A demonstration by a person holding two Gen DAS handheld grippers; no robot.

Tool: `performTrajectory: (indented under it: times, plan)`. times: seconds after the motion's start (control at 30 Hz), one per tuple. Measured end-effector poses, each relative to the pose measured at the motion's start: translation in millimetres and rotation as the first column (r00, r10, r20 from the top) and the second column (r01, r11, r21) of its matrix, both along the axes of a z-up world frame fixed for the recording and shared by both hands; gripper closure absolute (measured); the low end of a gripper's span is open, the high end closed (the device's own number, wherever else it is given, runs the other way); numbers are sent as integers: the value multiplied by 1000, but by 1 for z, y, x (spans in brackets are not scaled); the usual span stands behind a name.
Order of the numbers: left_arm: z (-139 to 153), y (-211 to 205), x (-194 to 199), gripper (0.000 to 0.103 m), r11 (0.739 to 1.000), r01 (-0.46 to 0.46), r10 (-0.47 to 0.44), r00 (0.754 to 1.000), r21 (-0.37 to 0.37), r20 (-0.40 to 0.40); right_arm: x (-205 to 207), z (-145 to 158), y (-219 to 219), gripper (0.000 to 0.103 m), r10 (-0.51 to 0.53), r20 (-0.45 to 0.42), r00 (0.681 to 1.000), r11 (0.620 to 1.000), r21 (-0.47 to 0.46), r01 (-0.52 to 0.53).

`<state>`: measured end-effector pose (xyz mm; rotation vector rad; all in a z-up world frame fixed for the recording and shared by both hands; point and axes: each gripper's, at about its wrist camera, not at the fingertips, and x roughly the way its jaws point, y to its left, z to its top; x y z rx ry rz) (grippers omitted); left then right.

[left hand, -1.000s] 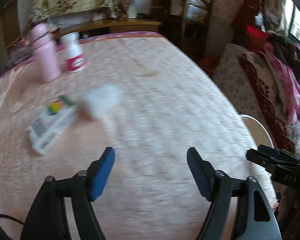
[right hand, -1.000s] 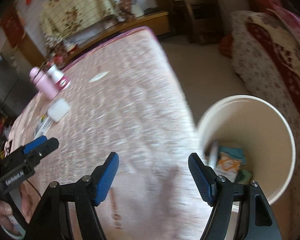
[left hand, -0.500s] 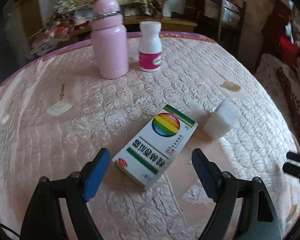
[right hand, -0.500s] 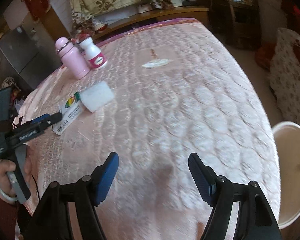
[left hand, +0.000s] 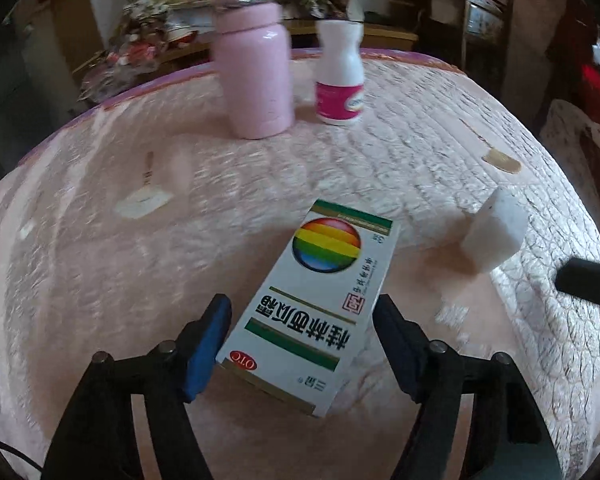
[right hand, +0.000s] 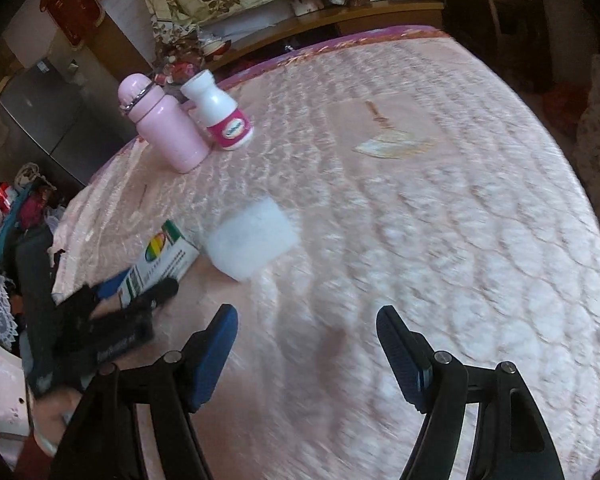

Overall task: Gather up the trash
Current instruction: 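Grasp the rainbow-logo medicine box with the left tool while the right tool grasps the white sponge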

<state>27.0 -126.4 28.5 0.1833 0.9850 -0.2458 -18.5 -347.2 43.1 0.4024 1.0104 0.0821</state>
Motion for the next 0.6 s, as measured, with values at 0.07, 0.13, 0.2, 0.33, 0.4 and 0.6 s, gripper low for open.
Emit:
performTrajectory:
  times: [0.07, 0.13, 0.2, 0.33, 0.4, 0.6]
  plan:
    - [3, 8, -4, 30, 1000, 1, -1, 1000, -22, -5, 17, -1, 13, 27, 21, 7, 1000, 1000, -14, -21]
    - [7, 16, -10, 30, 1000, -3, 3, 1000, -29, 1, 27, 0, 22, 27, 43, 17, 999, 998, -41, -42]
    - [9, 21, -12, 30, 999, -5, 5, 1000, -46, -3, 39, 0, 31, 27, 71, 29, 997, 993, -100, -68]
    - [11, 26, -15, 30, 997, -14, 14, 1000, -72, -6, 56, -7, 38, 27, 122, 32, 992, 983, -144, -116]
    - [11, 23, -17, 30, 996, -14, 13, 1000, -86, -10, 62, -12, 39, 27, 146, 43, 988, 981, -132, -139]
    - [11, 16, -24, 30, 995, -14, 12, 1000, -98, -17, 57, -7, 43, 77, 172, 99, 980, 979, -126, -160]
